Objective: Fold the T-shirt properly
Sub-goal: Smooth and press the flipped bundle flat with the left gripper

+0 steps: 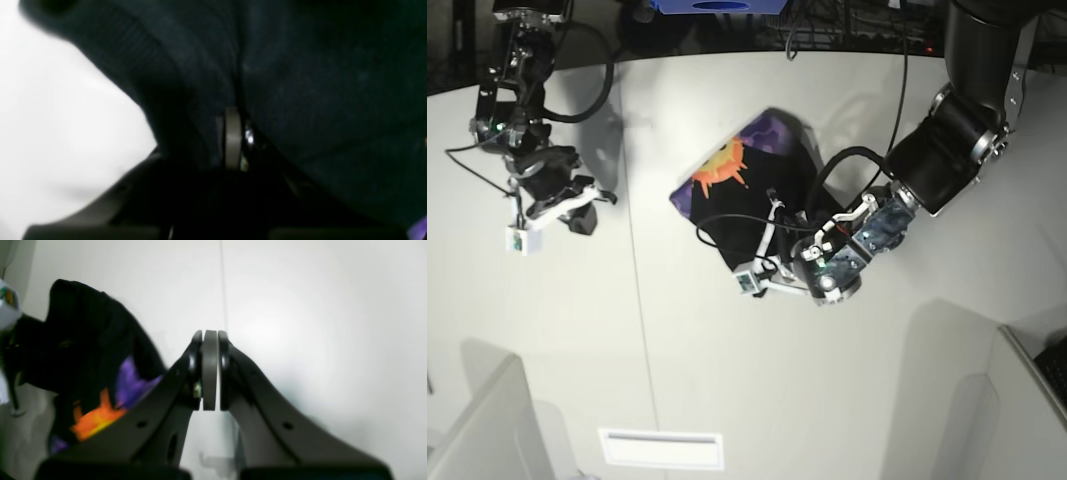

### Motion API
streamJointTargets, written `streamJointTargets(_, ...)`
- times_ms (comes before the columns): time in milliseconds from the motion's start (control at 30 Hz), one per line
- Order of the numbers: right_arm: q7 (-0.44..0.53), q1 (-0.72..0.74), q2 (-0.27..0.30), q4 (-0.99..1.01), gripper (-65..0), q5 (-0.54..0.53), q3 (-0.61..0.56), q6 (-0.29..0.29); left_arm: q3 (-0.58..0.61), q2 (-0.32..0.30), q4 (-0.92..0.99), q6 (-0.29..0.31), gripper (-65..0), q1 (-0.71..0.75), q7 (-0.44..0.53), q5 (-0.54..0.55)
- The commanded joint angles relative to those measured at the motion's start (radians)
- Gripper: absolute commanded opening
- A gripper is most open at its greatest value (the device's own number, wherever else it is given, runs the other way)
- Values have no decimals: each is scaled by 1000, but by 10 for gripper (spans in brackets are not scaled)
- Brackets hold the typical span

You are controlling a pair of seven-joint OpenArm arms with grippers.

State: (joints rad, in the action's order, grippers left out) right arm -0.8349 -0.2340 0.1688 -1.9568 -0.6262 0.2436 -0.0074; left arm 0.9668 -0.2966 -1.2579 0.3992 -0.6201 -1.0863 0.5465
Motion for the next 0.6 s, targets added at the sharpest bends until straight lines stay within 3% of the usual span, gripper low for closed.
streamJointTargets(0,22,8,-1,-17,-650,-8,21,4,53,-13,2,11,-650,-30,10,-15)
streamJointTargets(100,16,-8,-19,-17,-650,-8,67,4,148,-22,4,13,-650,-74,130,-56)
streamJointTargets(267,19,-34,-42,-17,-650,-7,93,4,225,4,2,14,-650,-79,240,-179)
streamJointTargets(567,18,-57,-68,-17,-650,-7,95,4,245,112,-9,31,-650,-48,278,-377)
